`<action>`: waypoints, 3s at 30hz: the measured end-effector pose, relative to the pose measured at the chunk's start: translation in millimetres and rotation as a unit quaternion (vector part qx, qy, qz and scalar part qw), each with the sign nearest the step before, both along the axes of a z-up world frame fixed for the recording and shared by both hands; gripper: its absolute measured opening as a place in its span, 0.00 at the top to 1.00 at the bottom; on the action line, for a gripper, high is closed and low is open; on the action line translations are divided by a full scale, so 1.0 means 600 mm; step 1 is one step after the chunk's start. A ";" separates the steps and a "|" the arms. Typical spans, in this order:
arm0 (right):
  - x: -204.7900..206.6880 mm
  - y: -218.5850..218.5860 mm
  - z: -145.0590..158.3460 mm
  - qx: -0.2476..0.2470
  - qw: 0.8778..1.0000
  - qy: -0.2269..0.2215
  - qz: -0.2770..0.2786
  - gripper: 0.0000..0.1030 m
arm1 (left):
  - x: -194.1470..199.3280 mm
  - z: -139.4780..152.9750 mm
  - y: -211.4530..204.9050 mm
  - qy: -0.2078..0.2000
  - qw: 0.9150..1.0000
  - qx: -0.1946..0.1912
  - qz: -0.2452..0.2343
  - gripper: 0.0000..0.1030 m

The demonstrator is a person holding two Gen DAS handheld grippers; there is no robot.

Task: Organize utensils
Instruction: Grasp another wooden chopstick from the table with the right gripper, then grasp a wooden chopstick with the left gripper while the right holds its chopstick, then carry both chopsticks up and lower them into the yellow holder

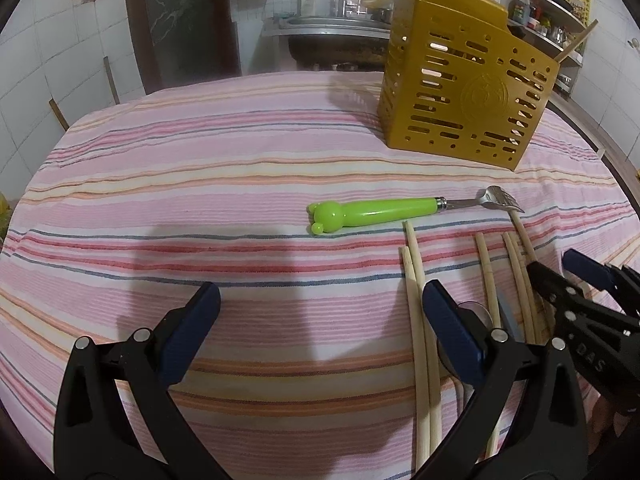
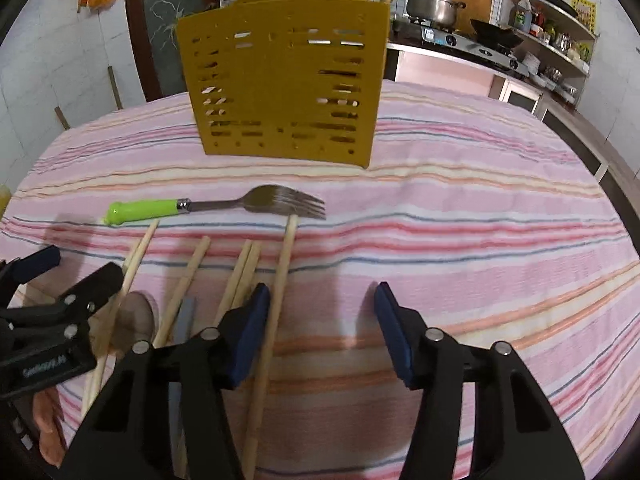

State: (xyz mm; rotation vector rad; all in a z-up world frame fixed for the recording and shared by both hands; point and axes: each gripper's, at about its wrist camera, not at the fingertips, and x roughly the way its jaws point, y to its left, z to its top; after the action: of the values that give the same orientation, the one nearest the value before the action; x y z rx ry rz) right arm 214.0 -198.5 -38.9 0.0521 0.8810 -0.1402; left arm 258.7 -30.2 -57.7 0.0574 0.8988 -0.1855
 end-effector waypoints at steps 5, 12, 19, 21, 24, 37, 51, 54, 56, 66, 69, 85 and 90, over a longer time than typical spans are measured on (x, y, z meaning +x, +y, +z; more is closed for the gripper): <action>0.035 0.000 -0.001 0.006 1.000 0.011 -0.002 0.71 | 0.005 0.000 -0.008 0.004 1.000 -0.001 -0.005 0.05; 0.020 -0.017 0.009 0.011 1.000 0.006 0.015 0.93 | 0.009 -0.002 -0.035 0.020 1.000 0.003 -0.017 0.13; 0.009 -0.035 0.007 0.030 0.999 0.003 0.014 0.93 | 0.009 0.000 -0.055 0.038 0.999 0.005 -0.018 0.45; 0.014 -0.035 0.007 0.032 0.999 0.006 0.016 0.93 | 0.005 0.002 -0.063 0.042 0.999 0.011 -0.025 0.54; 0.024 -0.043 0.007 0.048 0.999 0.012 0.011 0.93 | 0.010 0.004 -0.070 0.056 0.998 0.013 -0.028 0.65; 0.036 -0.054 0.010 0.061 0.998 0.003 0.000 0.94 | 0.022 0.018 -0.073 0.067 0.997 0.004 -0.040 0.96; -0.020 -0.077 0.068 0.084 0.990 -0.117 -0.006 0.94 | -0.040 0.116 -0.001 -0.050 0.997 -0.053 -0.004 0.96; -0.041 -0.081 0.088 0.092 0.984 -0.151 -0.003 0.94 | -0.061 0.148 0.016 -0.088 0.994 -0.062 0.002 0.96; -0.050 -0.083 0.102 0.094 0.981 -0.171 -0.001 0.94 | -0.081 0.168 0.025 -0.115 0.991 -0.061 0.005 0.96; -0.110 -0.075 0.138 0.074 0.969 -0.237 0.014 0.94 | -0.168 0.225 0.040 -0.199 0.979 -0.049 0.003 0.96; -0.127 -0.071 0.146 0.062 0.966 -0.250 0.018 0.94 | -0.188 0.233 0.043 -0.219 0.974 -0.051 0.004 0.96; -0.169 -0.080 0.182 0.046 0.953 -0.297 0.019 0.94 | -0.240 0.282 0.067 -0.277 0.957 -0.078 0.020 0.96; -0.163 -0.083 0.188 0.045 0.952 -0.302 0.019 0.94 | -0.232 0.287 0.066 -0.281 0.956 -0.083 0.020 0.96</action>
State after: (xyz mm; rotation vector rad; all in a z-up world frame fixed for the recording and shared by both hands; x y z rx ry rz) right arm 116.4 -248.2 73.9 0.1546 0.2747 -0.0423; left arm 119.2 9.4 114.3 -0.0628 0.3141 -0.1932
